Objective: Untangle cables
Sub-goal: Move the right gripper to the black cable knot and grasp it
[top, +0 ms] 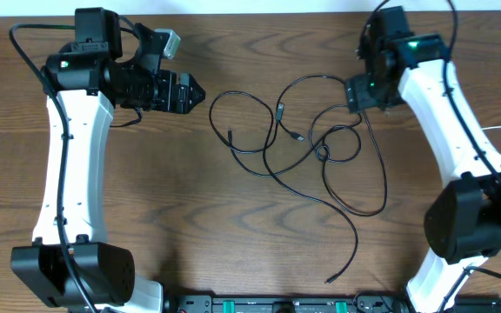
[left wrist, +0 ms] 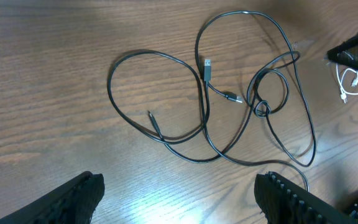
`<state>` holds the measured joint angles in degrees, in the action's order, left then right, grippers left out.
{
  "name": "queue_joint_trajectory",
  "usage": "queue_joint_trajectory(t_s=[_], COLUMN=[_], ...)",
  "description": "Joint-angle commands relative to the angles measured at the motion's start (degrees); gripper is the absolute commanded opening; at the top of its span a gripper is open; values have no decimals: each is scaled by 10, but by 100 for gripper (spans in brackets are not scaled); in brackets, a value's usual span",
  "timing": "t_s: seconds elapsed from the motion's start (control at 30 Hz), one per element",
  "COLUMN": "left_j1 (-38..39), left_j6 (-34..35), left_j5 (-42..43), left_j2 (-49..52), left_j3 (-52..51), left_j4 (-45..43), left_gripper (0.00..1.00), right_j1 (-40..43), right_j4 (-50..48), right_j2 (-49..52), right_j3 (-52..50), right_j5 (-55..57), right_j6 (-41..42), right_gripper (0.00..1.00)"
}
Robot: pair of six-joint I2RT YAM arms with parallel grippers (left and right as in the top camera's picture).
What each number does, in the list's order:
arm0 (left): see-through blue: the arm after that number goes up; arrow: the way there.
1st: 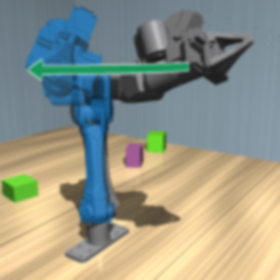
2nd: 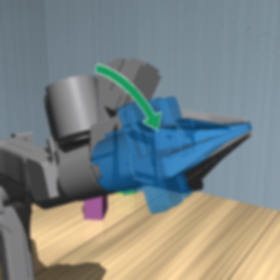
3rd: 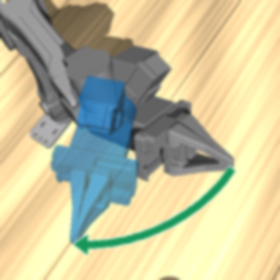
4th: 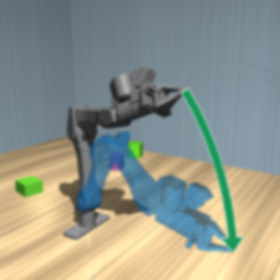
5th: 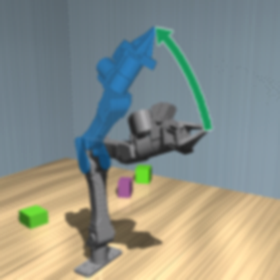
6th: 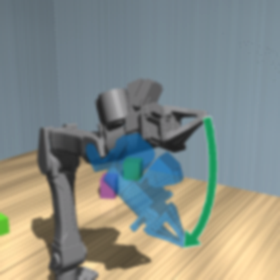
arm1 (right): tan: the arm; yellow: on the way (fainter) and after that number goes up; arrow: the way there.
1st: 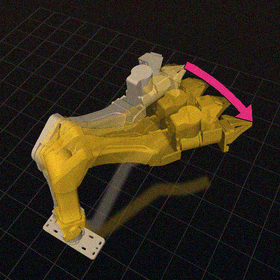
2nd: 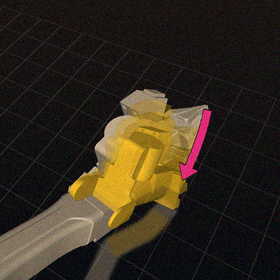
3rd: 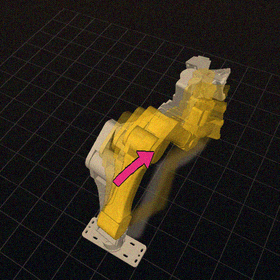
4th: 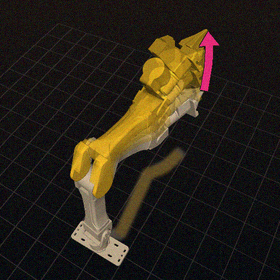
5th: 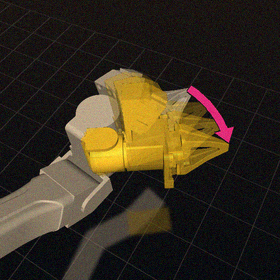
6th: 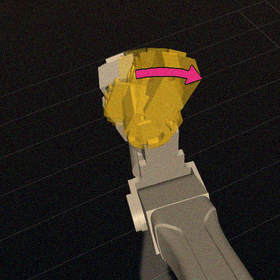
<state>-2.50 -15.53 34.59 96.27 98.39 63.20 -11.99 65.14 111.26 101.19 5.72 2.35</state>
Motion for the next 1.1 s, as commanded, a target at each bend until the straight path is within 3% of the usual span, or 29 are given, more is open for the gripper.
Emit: queue_joint_trajectory(t_s=[0.0,0.5,0.6,1.07], left_j1=[2,2,2,2], left_j6=[-14,-14,-14,-16], left_j5=[4,4,4,10], left_j2=[3,3,3,3], left_j3=[2,2,2,2], left_j4=[3,1,1,1], left_gripper=[82,83,83,83], right_j1=[-18,-39,-42,-59], right_j4=[4,25,31,86], right_j2=[18,61,61,61], right_j3=[-3,-3,-3,-8], right_j5=[28,33,31,-39], right_j6=[12,23,23,12], right_gripper=[81,80,76,74])
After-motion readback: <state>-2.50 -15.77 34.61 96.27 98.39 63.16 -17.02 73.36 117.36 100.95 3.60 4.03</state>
